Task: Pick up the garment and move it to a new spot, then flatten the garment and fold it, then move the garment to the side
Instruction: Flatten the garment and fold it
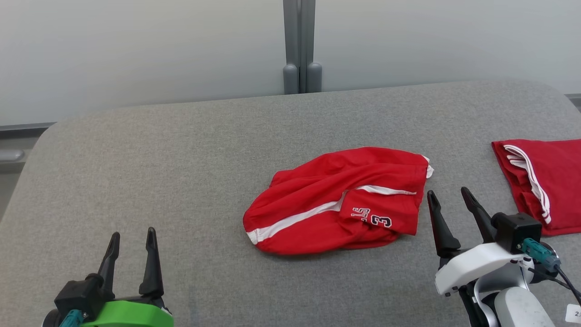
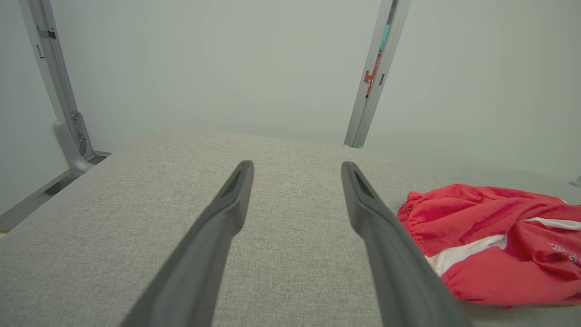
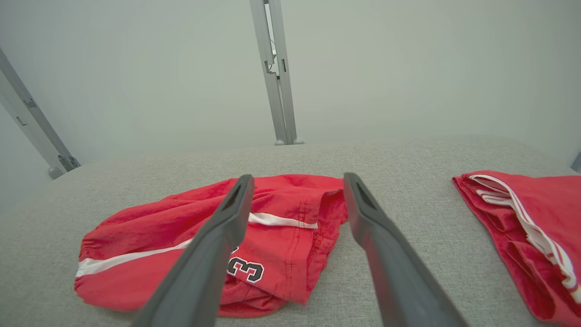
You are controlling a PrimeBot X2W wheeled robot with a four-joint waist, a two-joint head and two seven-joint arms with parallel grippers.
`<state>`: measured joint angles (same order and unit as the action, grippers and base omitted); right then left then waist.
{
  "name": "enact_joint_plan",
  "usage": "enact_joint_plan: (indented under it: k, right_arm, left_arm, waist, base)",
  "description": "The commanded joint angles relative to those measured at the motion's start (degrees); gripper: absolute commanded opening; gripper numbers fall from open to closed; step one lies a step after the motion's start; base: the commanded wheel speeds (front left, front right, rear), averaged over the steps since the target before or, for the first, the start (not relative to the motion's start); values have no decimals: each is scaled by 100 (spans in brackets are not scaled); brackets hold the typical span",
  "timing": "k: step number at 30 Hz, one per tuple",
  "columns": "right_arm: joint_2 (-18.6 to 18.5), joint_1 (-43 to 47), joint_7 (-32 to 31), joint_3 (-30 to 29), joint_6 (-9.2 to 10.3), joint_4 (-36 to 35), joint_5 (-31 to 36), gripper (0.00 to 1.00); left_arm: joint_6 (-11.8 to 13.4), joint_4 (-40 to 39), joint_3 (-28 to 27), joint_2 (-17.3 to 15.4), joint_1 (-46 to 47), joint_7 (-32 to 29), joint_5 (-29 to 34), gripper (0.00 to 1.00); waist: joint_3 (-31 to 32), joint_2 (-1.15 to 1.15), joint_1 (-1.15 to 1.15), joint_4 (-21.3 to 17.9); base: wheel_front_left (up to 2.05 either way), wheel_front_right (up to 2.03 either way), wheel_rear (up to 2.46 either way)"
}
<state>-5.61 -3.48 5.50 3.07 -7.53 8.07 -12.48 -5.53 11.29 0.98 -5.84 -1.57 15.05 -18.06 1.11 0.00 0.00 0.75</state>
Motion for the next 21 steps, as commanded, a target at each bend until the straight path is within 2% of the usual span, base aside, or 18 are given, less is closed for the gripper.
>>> enact_joint_plan:
  k: [1, 15, 21]
  right_arm:
    - [19, 84, 29, -16, 9, -5, 14, 100]
    - [-13, -58, -71, 51, 9, 6, 24, 100]
    - [-32, -503, -804, 116, 9, 343, -378, 100]
  left_arm:
    - [-27, 22, -14, 28, -5, 13, 33, 100]
    - [-146, 295, 37, 101, 153, 13, 54, 100]
    - [-189, 735, 799, 114, 500, -298, -181, 100]
  waist:
    - [-5, 0, 0, -7]
    - [-102, 0, 0, -84]
    - [-264, 0, 0, -109]
  base:
    - [0, 0, 0]
    - [0, 0, 0]
    - [0, 0, 0]
